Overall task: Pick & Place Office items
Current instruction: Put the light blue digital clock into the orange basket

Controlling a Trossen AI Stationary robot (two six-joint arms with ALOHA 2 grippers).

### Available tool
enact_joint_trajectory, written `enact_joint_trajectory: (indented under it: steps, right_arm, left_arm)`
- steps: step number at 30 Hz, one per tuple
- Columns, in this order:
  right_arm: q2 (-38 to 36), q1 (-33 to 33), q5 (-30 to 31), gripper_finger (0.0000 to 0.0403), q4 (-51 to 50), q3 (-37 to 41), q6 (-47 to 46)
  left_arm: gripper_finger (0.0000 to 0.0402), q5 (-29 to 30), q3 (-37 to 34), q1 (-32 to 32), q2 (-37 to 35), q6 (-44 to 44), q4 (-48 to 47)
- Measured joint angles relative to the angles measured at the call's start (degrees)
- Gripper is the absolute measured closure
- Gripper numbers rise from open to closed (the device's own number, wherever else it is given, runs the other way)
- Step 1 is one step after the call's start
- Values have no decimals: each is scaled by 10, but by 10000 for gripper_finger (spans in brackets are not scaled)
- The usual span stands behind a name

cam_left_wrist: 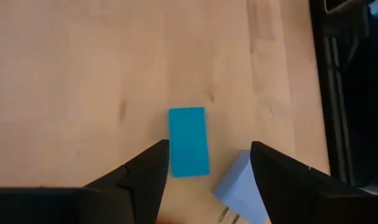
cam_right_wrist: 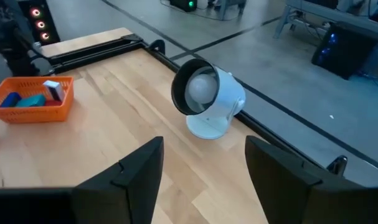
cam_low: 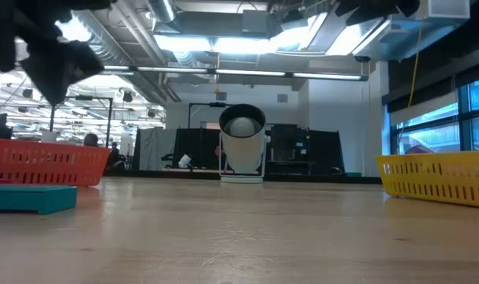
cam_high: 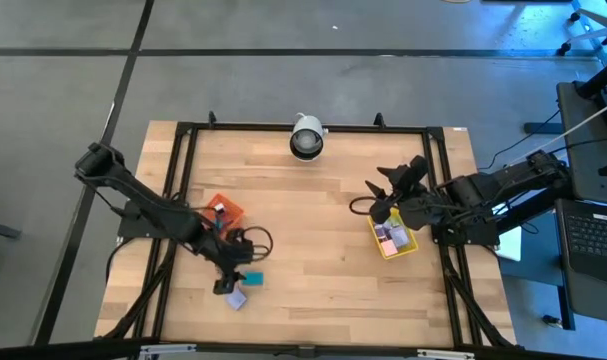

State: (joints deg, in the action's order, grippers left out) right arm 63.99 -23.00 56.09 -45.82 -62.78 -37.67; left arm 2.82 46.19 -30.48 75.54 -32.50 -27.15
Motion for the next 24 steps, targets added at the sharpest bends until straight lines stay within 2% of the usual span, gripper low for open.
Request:
enact_joint_trajectory:
  steps: [6, 10, 15, 20, 24]
  right_arm:
    - [0, -9, 0, 178, 0, 0, 14]
    - [0, -16, 0, 178, 2, 0, 20]
    - [0, -28, 0, 178, 13, 0, 22]
    - [0, -37, 7, 178, 17, 0, 26]
    - [0, -37, 10, 178, 18, 0, 32]
  left_arm:
    - [181, -9, 0, -19, 80, -4, 46]
    - [181, 29, 0, -26, 109, 6, 46]
    - [176, 69, 0, -25, 115, 7, 43]
    - [175, 39, 0, -24, 115, 3, 56]
    - [171, 40, 0, -24, 115, 1, 63]
